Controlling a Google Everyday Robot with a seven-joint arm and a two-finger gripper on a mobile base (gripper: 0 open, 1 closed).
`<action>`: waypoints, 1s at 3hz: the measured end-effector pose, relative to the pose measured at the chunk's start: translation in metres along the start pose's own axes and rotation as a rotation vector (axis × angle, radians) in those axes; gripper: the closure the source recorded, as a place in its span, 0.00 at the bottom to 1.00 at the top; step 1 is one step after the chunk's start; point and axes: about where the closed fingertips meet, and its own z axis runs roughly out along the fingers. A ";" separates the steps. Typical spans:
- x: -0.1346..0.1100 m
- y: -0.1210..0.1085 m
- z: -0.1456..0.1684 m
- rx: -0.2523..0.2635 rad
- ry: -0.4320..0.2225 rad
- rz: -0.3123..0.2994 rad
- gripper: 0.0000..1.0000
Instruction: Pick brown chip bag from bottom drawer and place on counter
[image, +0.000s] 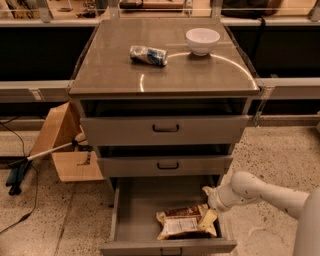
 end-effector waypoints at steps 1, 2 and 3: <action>0.014 -0.004 0.027 -0.026 0.004 0.016 0.00; 0.025 -0.007 0.047 -0.035 0.011 0.026 0.00; 0.036 -0.007 0.066 -0.032 0.029 0.032 0.00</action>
Offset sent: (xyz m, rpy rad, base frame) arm 0.0069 0.0024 -0.0783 -0.0036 0.0550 -0.0096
